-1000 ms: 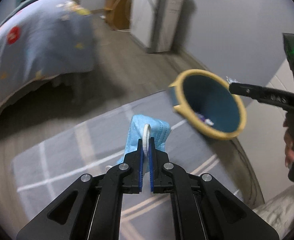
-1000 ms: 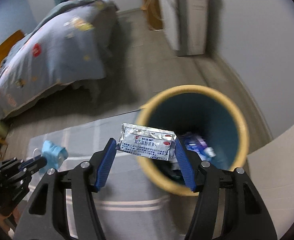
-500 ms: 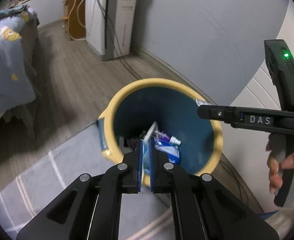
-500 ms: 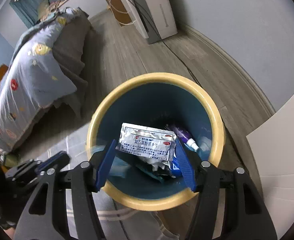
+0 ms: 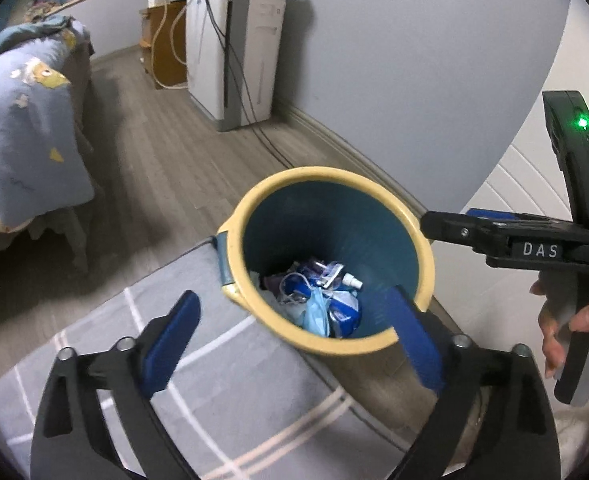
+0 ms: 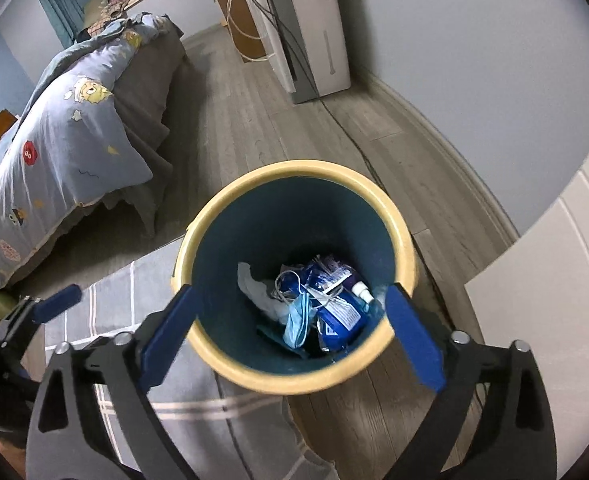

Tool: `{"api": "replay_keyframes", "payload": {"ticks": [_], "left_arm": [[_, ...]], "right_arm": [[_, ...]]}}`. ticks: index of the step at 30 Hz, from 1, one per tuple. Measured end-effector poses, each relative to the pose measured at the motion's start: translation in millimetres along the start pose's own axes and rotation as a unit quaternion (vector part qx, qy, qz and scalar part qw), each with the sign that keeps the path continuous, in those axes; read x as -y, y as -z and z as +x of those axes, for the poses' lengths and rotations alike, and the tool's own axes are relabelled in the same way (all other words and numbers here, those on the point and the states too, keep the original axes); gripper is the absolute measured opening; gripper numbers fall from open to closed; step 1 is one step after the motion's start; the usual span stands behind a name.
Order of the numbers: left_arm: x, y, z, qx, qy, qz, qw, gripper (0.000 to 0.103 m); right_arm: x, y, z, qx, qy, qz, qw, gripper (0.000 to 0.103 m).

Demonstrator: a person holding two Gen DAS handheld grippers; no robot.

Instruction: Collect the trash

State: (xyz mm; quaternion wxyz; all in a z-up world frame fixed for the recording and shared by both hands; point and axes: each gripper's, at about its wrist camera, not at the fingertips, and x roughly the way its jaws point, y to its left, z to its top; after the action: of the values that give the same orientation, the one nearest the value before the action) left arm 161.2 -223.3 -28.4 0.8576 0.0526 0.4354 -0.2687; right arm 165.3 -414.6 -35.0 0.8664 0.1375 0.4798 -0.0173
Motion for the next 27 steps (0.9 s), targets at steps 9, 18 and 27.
{"api": "replay_keyframes", "payload": {"ticks": [9, 18, 27], "left_arm": [[8, 18, -48, 0.009, -0.044, 0.008, 0.999, 0.098], [10, 22, -46, 0.017, -0.08, 0.007, 0.9967, 0.098], [11, 22, -46, 0.023, -0.082, 0.012, 0.9963, 0.098]], "right_arm": [[-6, 34, -48, 0.029, 0.052, -0.041, 0.997, 0.097], [3, 49, -61, 0.045, 0.071, -0.04, 0.996, 0.097], [9, 48, -55, 0.047, 0.084, -0.039, 0.995, 0.097]]}}
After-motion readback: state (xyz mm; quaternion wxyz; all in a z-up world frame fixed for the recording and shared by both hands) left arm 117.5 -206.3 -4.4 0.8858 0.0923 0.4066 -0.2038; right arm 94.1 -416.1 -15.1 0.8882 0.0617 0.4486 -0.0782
